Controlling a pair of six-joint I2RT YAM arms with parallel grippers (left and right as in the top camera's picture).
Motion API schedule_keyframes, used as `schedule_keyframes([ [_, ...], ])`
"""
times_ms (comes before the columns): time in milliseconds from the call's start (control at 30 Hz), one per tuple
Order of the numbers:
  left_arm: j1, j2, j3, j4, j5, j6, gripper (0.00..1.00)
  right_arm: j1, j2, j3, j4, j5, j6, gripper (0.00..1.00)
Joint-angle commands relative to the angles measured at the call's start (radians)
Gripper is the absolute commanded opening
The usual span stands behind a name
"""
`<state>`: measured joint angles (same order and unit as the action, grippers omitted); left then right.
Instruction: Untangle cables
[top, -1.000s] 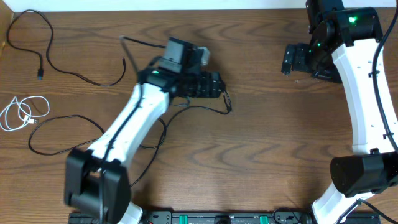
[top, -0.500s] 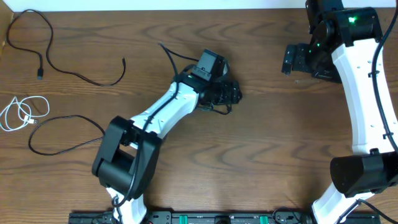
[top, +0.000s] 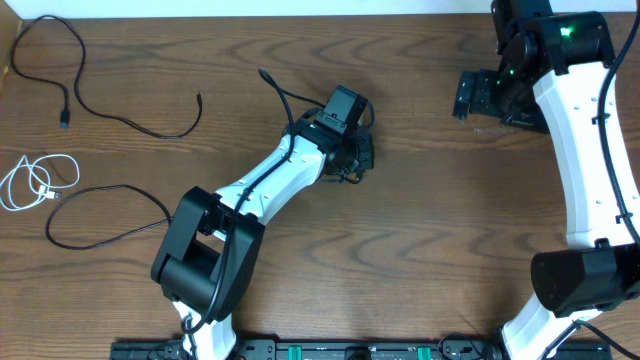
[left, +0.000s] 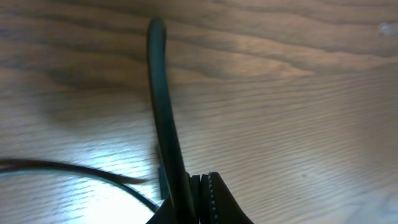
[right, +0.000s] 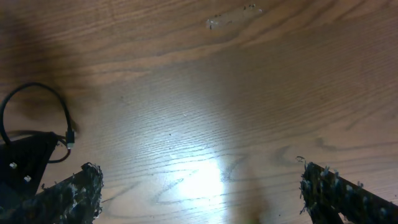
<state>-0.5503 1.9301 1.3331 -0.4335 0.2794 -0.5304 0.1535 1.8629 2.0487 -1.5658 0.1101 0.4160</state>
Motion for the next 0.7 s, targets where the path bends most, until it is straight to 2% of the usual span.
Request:
schedule_keyframes([
  [0,0.019,-0.021,0.006,-0.027,-0.046,0.005,0.08,-0.006,-0.006,0.016,0.000,0.018,-0.006,0.99],
  [133,0.056,-0.092,0.006,-0.076,-0.063,0.006,0.08,-0.006,-0.006,0.016,0.000,0.018,-0.006,0.99],
  [467,0.183,-0.366,0.006,-0.315,-0.269,0.055,0.07,-0.004,-0.006,0.016,0.001,0.018,-0.006,0.99],
  [667,0.335,-0.517,0.006,-0.395,-0.273,0.053,0.08,-0.002,-0.006,0.016,0.002,0.018,-0.006,0.99],
])
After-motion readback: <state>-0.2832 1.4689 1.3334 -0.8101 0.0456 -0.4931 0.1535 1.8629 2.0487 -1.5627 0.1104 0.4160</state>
